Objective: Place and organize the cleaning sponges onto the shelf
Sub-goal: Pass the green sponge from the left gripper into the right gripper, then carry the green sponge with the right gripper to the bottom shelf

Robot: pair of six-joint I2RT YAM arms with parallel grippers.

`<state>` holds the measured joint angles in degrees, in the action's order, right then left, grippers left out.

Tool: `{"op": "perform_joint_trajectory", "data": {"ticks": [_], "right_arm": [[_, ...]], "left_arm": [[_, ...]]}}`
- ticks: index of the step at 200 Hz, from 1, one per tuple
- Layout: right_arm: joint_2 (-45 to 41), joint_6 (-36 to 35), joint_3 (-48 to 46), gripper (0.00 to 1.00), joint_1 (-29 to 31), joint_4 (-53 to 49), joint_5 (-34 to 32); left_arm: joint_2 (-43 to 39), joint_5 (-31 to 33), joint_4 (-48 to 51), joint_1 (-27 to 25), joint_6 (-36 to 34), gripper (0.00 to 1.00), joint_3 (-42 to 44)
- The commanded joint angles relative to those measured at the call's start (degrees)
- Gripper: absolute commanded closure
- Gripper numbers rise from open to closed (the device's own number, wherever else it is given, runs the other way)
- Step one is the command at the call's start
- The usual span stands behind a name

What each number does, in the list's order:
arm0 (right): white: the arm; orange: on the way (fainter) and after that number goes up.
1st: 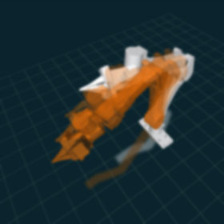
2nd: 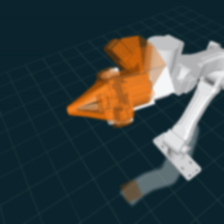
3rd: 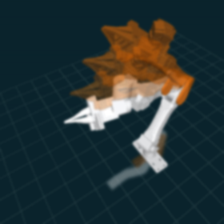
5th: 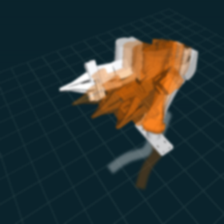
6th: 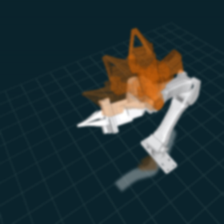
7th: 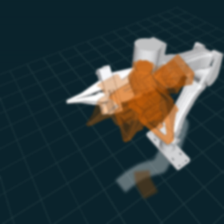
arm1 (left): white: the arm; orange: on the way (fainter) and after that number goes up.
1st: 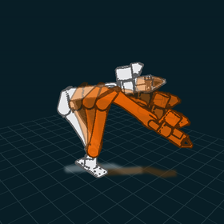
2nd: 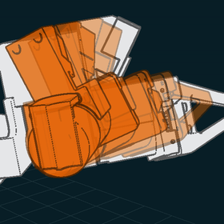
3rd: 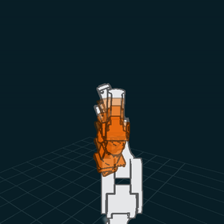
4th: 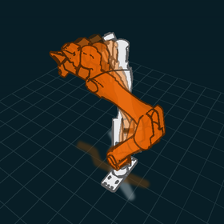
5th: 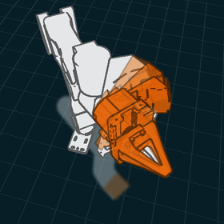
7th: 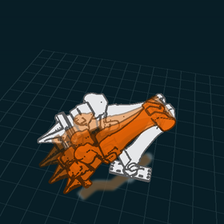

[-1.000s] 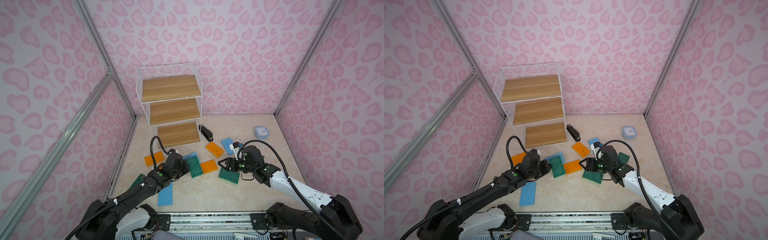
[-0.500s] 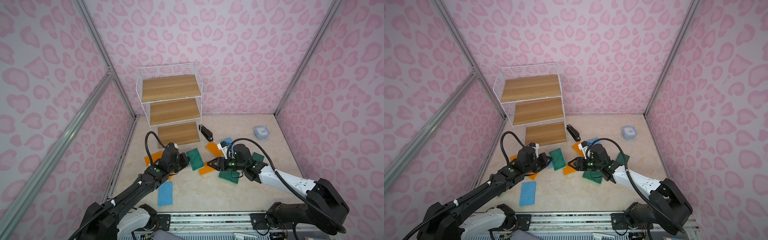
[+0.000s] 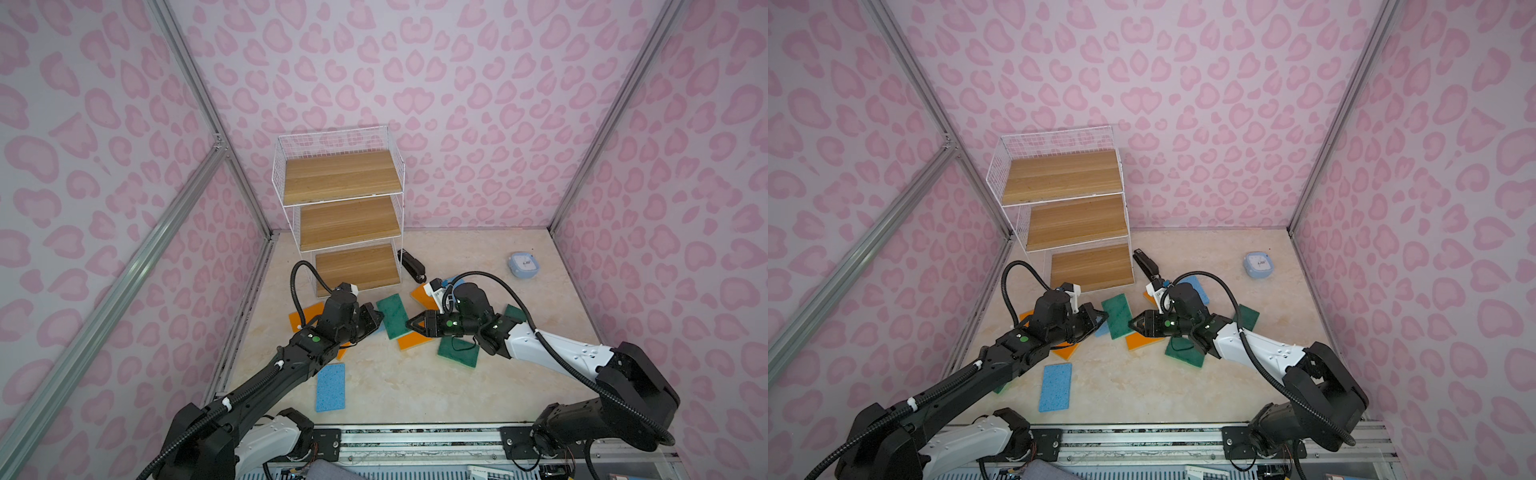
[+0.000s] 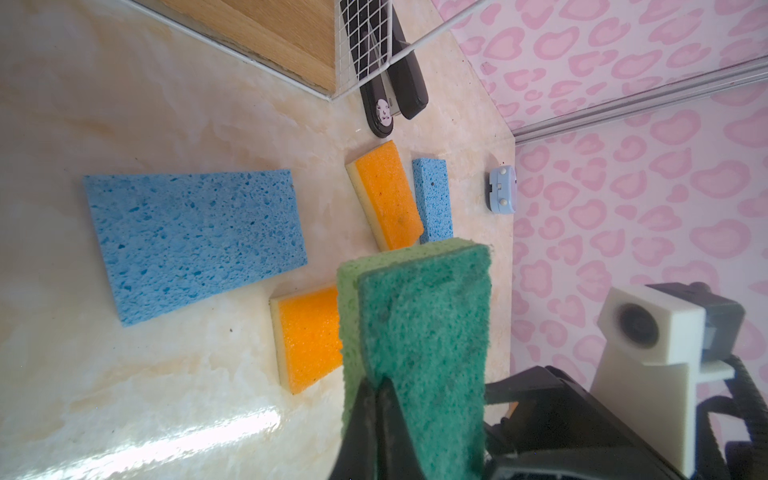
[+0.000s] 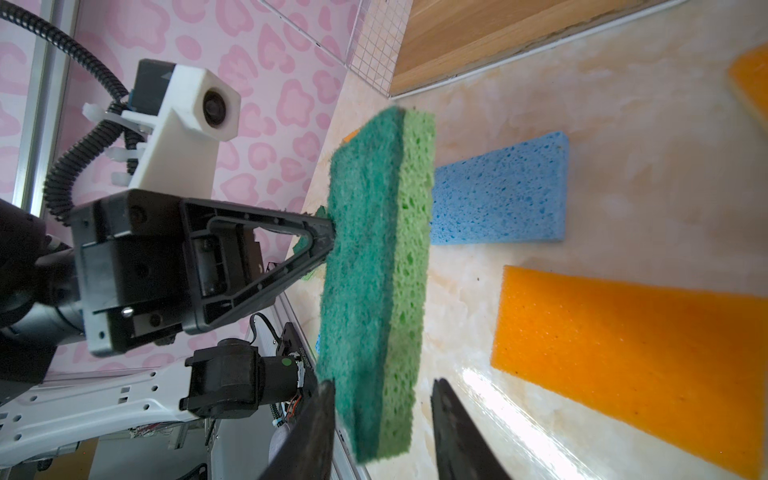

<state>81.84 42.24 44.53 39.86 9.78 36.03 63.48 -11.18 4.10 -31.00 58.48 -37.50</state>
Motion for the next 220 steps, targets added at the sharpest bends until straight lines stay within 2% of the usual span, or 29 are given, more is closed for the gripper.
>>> {"op": "perform_joint_trajectory", "data": {"ticks": [1, 64, 99, 106, 111, 120, 126, 168, 187, 220], "right_arm": [[0.7, -0.2, 0.2, 0.62, 0.3, 1.4, -0.1], [1.7, 0.3, 1.7, 0.96, 0.4, 1.7, 0.6], [1.4, 0.1, 2.7, 1.0, 0.4, 0.6, -0.1], [1.2, 0.1, 3.0, 1.0, 0.4, 0.2, -0.3], [1.1, 0.0, 3.2, 1.0, 0.4, -0.1, -0.5], [1.0, -0.1, 3.7, 1.0, 0.4, -0.6, -0.8], [1.1, -0.2, 4.1, 1.0, 0.4, -1.0, -1.0], [2.5, -1.0, 8.3, 1.0, 0.4, -3.3, -1.8], [2.4, -2.3, 12.1, 1.0, 0.5, -6.9, -2.8], [3.0, -6.7, 24.2, 1.0, 0.5, -17.8, -5.1]], "left_arm": [[-0.5, -0.6, -3.1, 0.1, 0.7, 0.96, -0.8], [-0.8, -0.9, -3.4, 0.4, 0.8, 0.96, -0.9], [-1.9, -0.7, -2.2, 1.0, 0.0, 0.95, -0.9], [-2.4, -0.5, -1.7, 1.1, -0.3, 0.83, -0.8], [-2.8, -0.3, -1.1, 1.2, -0.7, 0.69, -1.0], [-3.6, 0.8, 0.7, 1.2, -2.0, 0.23, -1.5], [-4.4, 2.0, 2.8, 1.2, -2.9, 0.0, -1.9], [-12.6, 9.3, 12.8, 1.5, -7.1, 0.02, -1.6], [-15.5, 10.2, 17.1, 2.0, -8.5, 0.02, -1.9], [-20.7, 10.1, 21.9, 4.0, -9.2, 0.02, -1.8]]}}
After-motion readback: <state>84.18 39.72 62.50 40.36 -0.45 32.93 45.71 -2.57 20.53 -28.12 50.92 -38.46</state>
